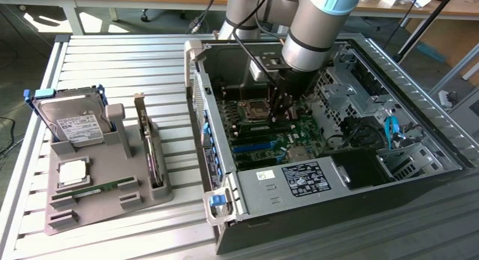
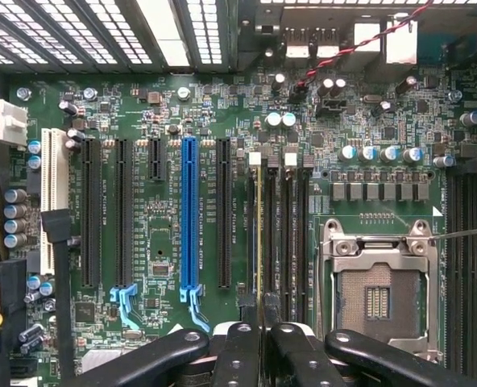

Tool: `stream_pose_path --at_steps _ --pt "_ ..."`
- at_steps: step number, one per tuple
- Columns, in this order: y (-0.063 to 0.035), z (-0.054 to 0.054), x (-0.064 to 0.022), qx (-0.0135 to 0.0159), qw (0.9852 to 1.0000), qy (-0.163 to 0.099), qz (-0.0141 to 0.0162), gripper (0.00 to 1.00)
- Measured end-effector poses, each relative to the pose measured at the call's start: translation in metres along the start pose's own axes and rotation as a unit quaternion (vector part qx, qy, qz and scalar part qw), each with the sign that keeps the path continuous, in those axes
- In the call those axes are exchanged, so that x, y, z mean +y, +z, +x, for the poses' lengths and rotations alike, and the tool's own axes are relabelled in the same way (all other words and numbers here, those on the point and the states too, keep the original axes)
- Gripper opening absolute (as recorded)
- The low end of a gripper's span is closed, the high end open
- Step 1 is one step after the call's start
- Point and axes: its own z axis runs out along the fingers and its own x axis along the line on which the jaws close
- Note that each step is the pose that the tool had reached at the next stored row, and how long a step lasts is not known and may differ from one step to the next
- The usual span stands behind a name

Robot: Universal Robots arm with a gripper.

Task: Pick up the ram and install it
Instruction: 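Insert the ram into the slot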

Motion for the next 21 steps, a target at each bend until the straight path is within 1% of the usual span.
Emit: stream_pose_path --at_steps 13,17,21 --pt "0.0001 0.0000 -0.0007 -0.0001 1.0000 0.000 0.0000 0.12" --pt "0.0002 0.0000 -0.0034 0.0000 1.0000 0.000 -0.0001 0.12" --pt "0.0003 0.0000 -0.0037 -0.0001 1.0000 0.000 0.0000 0.12"
